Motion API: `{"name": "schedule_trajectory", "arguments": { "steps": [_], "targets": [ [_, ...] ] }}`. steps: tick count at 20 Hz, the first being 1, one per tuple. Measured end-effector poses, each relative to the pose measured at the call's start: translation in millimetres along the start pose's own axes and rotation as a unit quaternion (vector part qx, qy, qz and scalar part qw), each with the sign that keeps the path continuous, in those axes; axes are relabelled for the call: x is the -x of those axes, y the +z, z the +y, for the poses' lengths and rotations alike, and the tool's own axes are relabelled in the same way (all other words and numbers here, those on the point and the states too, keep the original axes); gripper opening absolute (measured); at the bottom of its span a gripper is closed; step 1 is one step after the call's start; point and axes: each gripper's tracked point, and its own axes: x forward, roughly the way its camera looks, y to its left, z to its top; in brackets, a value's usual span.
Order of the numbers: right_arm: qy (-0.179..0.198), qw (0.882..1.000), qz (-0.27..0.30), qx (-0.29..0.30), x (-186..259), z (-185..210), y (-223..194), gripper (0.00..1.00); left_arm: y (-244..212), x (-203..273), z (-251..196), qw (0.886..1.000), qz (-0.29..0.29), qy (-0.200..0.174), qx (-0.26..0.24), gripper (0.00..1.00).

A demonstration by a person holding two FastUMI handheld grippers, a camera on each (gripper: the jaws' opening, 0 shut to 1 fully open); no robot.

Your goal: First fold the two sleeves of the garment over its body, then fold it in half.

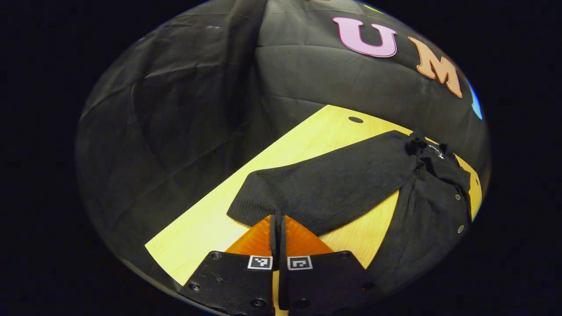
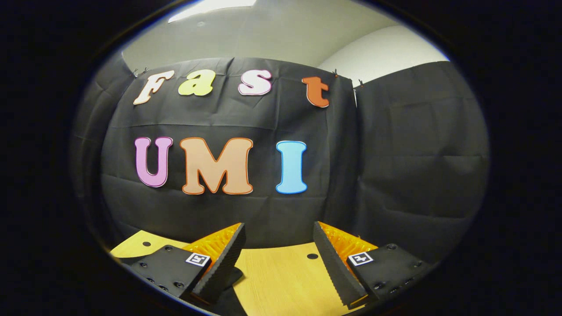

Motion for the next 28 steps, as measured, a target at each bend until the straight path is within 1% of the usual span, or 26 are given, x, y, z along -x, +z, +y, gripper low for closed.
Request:
{"name": "schedule_trajectory", "arguments": {
  "steps": [1, 2, 4, 5, 6, 7, 8, 9, 10, 11, 12, 14, 15, 18, 20, 22, 24, 26, 28],
  "targets": [
    [-0.005, 1.0, 0.004, 0.002, 1.9, -4.2, -4.9, 0.98, 0.0, 0.8, -0.6, 1.0, 0.003, -0.005, -0.002, 0.0],
    [-0.007, 1.0, 0.01, 0.003, 1.8, -7.0, -10.9, 0.98, 2.0, 2.6, -0.8, 1.0, 0.008, -0.009, -0.001, 0.0],
    [-0.005, 0.999, 0.033, -0.001, 3.5, -8.5, -26.1, 1.0, 11.8, 6.6, 0.5, 1.0, 0.005, -0.016, 0.01, 0.0],
    [-0.001, 0.999, 0.044, -0.006, 4.1, -8.7, -33.0, 0.98, 20.0, 7.0, 2.1, 1.0, 0.0, -0.017, 0.014, 0.0],
    [0.002, 0.999, 0.052, -0.011, 4.1, -9.7, -39.7, 0.95, 33.2, 6.2, 2.8, 1.0, -0.009, -0.018, 0.016, 0.0],
    [0.003, 0.998, 0.06, -0.016, 3.3, -11.6, -45.6, 0.95, 48.1, 4.7, -0.1, 0.999, -0.021, -0.021, 0.016, 0.0],
    [0.004, 0.998, 0.068, -0.02, 4.8, -13.1, -53.3, 0.98, 65.8, 4.1, -4.9, 0.999, -0.034, -0.026, 0.014, 0.0],
    [0.008, 0.997, 0.075, -0.023, 5.8, -14.5, -58.9, 0.95, 84.1, 6.2, -11.2, 0.998, -0.048, -0.031, 0.011, 0.0],
    [0.01, 0.996, 0.081, -0.026, 6.1, -16.9, -63.5, 0.98, 106.7, 7.9, -19.8, 0.997, -0.067, -0.036, 0.007, 0.0],
    [0.01, 0.996, 0.086, -0.026, 5.9, -21.9, -66.8, 0.98, 133.6, 6.0, -28.6, 0.994, -0.105, -0.04, 0.005, 0.0],
    [0.01, 0.996, 0.088, -0.025, 10.2, -12.1, -63.9, 0.98, 153.2, 1.0, -40.9, 0.991, -0.127, -0.047, -0.002, 0.0],
    [0.01, 0.995, 0.094, -0.03, 9.4, -22.2, -69.7, 0.98, 199.3, 1.0, -81.5, 0.985, -0.16, -0.062, -0.024, 0.0],
    [0.011, 0.995, 0.098, -0.035, 8.4, -27.4, -72.4, 0.98, 217.3, -0.5, -103.2, 0.981, -0.176, -0.076, -0.032, 0.0],
    [0.006, 0.992, 0.113, -0.049, 4.4, -48.0, -84.1, 0.98, 265.4, 1.3, -179.4, 0.967, -0.215, -0.132, -0.043, 0.0],
    [0.004, 0.991, 0.122, -0.046, 4.1, -62.8, -89.4, 0.98, 287.1, 10.1, -239.5, 0.954, -0.242, -0.166, -0.063, 0.0],
    [0.002, 0.991, 0.125, -0.042, 4.8, -77.0, -91.2, 0.98, 295.9, 20.0, -295.1, 0.942, -0.257, -0.197, -0.087, 0.0],
    [0.002, 0.991, 0.128, -0.044, 4.3, -90.1, -93.5, 0.98, 293.0, 26.7, -348.5, 0.932, -0.262, -0.227, -0.109, 0.0],
    [0.001, 0.99, 0.135, -0.049, 4.1, -102.2, -100.1, 0.97, 277.7, 31.4, -393.1, 0.926, -0.252, -0.253, -0.126, 0.0],
    [-0.003, 0.989, 0.142, -0.048, 0.4, -115.5, -105.7, 0.98, 261.8, 36.6, -432.4, 0.921, -0.239, -0.276, -0.134, 0.0]
  ]
}}
